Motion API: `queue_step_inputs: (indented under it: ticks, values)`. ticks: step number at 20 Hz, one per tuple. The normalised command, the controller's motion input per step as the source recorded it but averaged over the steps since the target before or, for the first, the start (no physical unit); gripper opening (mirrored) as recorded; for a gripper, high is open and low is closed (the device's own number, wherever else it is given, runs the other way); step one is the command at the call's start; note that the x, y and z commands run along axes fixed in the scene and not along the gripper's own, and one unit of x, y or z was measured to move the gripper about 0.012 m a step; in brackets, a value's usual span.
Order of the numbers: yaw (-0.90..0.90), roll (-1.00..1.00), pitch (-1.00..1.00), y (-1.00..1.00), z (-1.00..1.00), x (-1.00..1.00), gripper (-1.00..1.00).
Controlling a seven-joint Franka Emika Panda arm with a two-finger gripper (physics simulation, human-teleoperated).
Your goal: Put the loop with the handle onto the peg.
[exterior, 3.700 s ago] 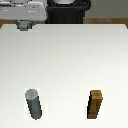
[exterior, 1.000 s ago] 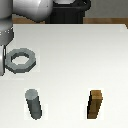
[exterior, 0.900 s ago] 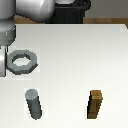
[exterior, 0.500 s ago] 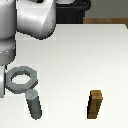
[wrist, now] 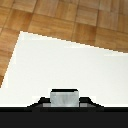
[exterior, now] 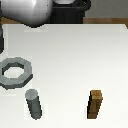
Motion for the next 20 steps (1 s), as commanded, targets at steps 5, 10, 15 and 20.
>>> queue_step_inputs:
  ticks: [5, 10, 15, 20]
  values:
    - [0.0, 0.0, 0.0, 0.2, 0.0, 0.0, -1.0]
    - [0.0, 0.0, 0.0, 0.4, 0.0, 0.2, -1.0]
    - [0.0, 0.0, 0.0, 0.0, 0.0, 0.4, -1.0]
    - [0.0, 0.0, 0.0, 0.2, -0.2, 0.0, -1.0]
